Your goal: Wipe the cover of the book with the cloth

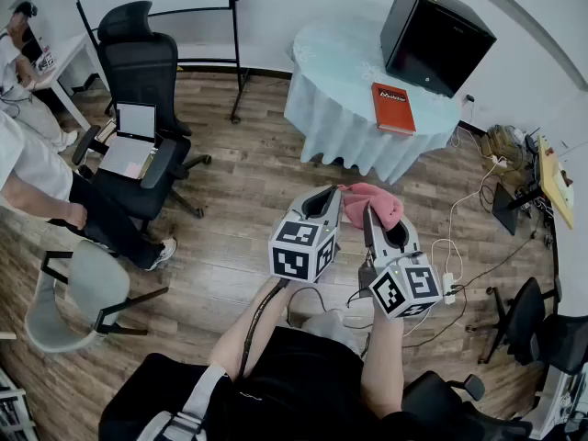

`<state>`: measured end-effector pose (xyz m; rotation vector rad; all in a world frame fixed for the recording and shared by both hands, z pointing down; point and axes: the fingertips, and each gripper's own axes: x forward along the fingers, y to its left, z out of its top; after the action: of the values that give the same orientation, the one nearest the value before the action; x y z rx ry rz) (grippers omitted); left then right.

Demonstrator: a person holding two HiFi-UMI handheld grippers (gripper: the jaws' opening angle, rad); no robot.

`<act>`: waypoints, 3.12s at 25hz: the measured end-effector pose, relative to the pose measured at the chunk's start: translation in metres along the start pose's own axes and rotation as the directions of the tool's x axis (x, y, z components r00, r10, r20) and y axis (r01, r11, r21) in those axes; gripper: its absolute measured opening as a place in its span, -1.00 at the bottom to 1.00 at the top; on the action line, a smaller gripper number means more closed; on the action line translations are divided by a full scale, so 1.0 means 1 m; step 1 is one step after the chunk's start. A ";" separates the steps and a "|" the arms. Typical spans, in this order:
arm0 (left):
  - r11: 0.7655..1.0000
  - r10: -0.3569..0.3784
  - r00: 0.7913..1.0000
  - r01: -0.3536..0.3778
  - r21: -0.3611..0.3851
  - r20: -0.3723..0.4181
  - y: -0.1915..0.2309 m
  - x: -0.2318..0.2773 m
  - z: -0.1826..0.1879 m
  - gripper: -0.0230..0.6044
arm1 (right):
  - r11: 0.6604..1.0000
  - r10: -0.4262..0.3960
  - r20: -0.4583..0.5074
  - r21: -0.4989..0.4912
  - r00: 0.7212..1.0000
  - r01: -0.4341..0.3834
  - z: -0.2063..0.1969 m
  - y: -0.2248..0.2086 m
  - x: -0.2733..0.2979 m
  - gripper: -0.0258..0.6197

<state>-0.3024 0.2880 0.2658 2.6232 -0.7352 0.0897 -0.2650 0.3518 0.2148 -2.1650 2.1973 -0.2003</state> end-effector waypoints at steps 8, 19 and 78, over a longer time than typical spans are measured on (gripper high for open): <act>0.999 0.023 0.999 -0.025 -0.038 -0.035 0.028 0.001 -0.002 -0.89 | 1.000 0.017 0.005 -0.003 1.000 -0.017 0.006 0.008 0.024 -0.64; 0.995 -0.045 0.998 0.040 -0.086 -0.050 0.029 0.025 -0.006 -0.89 | 0.999 -0.040 -0.048 -0.016 0.998 0.039 -0.005 -0.009 0.034 -0.64; 0.987 -0.046 0.952 -0.003 -0.161 -0.301 0.059 0.493 0.003 -0.89 | 0.982 -0.012 -0.259 0.181 0.966 0.061 -0.036 -0.421 0.302 -0.64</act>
<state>0.0903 0.0024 0.3688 2.3886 -0.5798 0.4026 0.1421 0.0473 0.3202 -2.1816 2.1573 -0.6989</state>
